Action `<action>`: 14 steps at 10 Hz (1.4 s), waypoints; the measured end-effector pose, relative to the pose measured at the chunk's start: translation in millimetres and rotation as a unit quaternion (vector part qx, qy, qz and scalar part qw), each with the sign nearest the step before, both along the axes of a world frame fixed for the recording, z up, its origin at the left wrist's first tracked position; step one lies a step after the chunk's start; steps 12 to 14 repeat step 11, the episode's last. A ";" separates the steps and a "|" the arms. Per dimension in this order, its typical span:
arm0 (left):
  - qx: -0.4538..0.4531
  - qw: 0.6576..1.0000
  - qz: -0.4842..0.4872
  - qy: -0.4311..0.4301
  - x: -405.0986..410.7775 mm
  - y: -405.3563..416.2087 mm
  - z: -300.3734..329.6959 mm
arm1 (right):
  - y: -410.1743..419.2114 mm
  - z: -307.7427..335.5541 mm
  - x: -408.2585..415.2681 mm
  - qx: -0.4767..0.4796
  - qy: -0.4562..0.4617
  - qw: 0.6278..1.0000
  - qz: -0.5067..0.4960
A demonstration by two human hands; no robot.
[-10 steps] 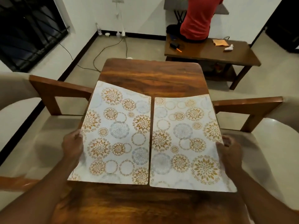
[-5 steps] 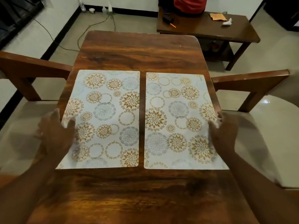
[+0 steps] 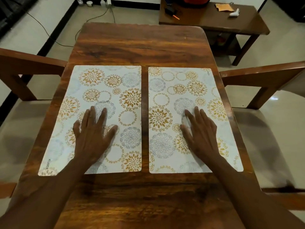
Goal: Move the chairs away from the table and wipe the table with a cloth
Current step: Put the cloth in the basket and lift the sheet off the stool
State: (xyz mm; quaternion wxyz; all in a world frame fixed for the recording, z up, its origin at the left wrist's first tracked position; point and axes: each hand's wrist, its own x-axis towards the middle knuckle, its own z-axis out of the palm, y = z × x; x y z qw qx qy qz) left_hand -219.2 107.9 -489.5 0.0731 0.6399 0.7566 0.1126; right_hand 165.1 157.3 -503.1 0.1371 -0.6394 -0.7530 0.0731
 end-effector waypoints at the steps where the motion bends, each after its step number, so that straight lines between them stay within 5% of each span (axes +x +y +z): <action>1: -0.002 1.000 -0.002 0.004 0.5 3.7 -0.1 | 1.6 2.4 -1.4 0.001 -0.005 1.000 -0.007; 14: -0.051 0.996 -0.034 0.066 5.4 13.1 2.8 | 5.6 10.3 -8.3 -0.037 -0.056 0.998 0.002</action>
